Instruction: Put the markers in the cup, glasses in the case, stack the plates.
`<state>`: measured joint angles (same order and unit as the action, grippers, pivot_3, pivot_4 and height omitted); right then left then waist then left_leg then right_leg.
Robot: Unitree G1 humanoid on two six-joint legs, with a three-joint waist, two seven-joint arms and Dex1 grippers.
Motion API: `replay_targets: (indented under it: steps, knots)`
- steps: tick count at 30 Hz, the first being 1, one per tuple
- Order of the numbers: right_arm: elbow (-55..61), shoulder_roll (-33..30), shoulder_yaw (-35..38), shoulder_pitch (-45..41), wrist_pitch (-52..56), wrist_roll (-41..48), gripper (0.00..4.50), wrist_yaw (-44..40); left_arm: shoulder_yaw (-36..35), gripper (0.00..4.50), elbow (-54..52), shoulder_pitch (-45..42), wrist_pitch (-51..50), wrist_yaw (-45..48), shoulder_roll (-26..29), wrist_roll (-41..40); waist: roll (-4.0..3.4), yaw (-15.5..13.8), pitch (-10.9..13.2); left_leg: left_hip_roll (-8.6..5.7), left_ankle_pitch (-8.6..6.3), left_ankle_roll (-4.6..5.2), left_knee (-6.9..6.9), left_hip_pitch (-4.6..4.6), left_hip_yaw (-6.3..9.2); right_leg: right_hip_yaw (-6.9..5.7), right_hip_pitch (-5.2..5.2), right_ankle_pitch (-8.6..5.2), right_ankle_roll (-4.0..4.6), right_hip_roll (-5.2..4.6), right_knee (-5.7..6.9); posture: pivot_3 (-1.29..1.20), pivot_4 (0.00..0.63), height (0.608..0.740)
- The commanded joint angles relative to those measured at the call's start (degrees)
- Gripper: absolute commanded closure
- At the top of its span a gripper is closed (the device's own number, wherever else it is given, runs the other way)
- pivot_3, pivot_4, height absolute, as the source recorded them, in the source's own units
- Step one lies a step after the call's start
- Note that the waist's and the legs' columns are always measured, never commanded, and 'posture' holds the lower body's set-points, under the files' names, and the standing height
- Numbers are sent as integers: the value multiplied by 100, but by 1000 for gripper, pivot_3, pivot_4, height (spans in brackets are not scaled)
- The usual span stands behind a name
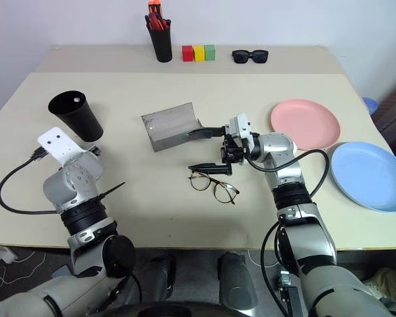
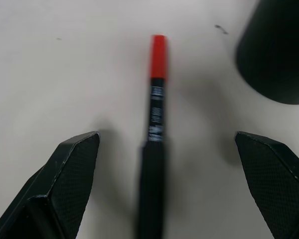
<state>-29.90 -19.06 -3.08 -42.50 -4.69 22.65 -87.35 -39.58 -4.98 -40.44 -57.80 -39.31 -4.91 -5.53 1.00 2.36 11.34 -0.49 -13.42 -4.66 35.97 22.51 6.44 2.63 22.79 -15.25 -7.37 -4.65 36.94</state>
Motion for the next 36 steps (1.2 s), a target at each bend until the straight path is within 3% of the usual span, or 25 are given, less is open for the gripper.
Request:
replay_targets:
  steps: [1,9,21,24,31,36]
  knots:
    - [314,-2,35,-124,75,76,44,74,-274,54,19,-221,64,-258,-3,-117,0,15,0,0,0,0,-2,0,0,0,2,0,0,0,0,0,150,740]
    - [445,-30,48,-41,155,76,44,167,-945,54,126,-696,-457,-712,129,-343,0,16,0,0,1,-2,-3,-1,0,0,2,0,-1,0,2,0,150,740]
    - [503,-34,59,65,171,78,44,257,-636,54,476,-1004,-1142,-716,834,-26,0,13,0,0,2,-4,-4,0,0,0,4,0,-1,1,3,0,150,740]
    - [517,-37,59,97,160,78,44,282,-659,911,525,-1001,-1167,-633,863,0,0,12,0,0,3,-5,-5,-1,0,0,4,0,-1,1,3,0,150,740]
    - [513,-64,76,138,139,78,44,298,-875,4226,462,-999,-1332,-546,747,-4,0,11,0,0,3,-6,-5,0,0,0,4,0,-1,0,3,0,150,740]
    - [456,-61,80,124,106,69,44,300,-935,4226,380,-936,-1398,-388,669,-40,0,11,0,0,3,-7,-5,-1,0,0,4,0,-1,0,3,0,150,740]
